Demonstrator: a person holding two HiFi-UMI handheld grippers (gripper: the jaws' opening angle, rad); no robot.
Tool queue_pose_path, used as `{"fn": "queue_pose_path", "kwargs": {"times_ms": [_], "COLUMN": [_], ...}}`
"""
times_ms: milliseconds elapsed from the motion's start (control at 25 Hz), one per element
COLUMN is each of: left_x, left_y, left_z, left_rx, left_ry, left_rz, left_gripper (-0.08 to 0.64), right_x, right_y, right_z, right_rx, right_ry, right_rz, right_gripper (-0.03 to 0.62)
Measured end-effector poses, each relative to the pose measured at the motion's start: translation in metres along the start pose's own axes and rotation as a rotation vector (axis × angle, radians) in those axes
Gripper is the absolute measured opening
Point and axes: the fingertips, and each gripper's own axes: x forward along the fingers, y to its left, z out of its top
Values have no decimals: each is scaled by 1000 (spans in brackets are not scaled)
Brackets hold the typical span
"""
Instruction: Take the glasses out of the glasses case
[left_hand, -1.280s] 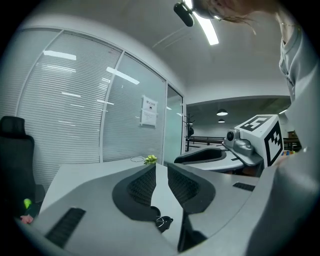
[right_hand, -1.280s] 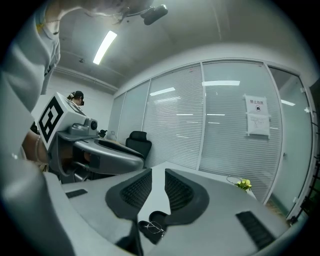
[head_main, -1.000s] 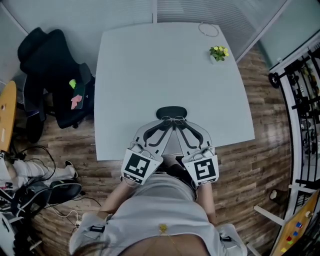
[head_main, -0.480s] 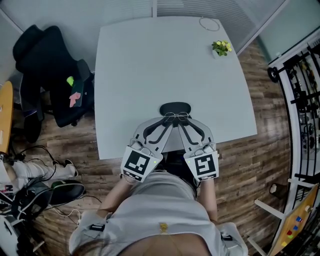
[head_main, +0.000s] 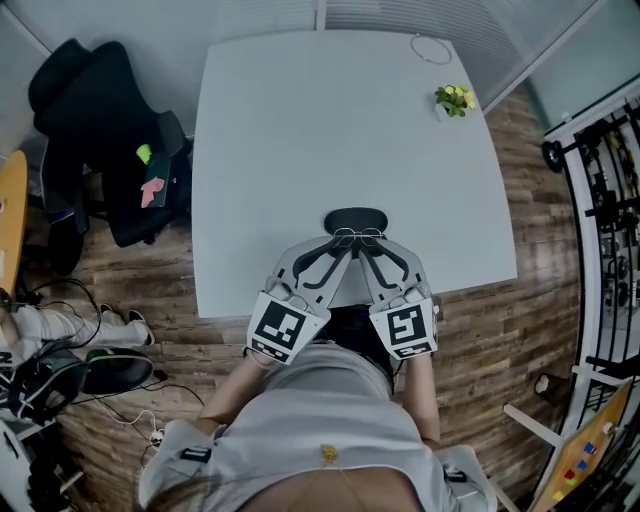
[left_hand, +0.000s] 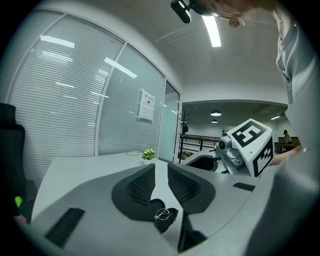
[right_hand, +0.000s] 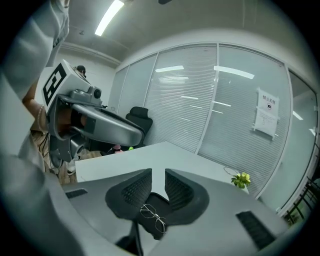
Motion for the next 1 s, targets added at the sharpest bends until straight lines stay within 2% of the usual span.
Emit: {"fn": "queue_pose_path", "kwargs": {"times_ms": [240,600,1000], "left_x": [1,-1,-7], "left_y": [3,17,28], "left_z": [-7,-20,-31], "left_rx": [-18,-47,-72], "left_ry": [19,53,80], "left_rz": [9,57,109], "left_gripper": [89,89,89], "right_x": [14,45,79], "right_y": [0,-2,4], "right_z": [-26,-70,-121], "right_rx": [-31,-133,-246], "right_ry": [75,197,327], "right_rz": [32,84,194], "right_gripper": [87,92,103]}}
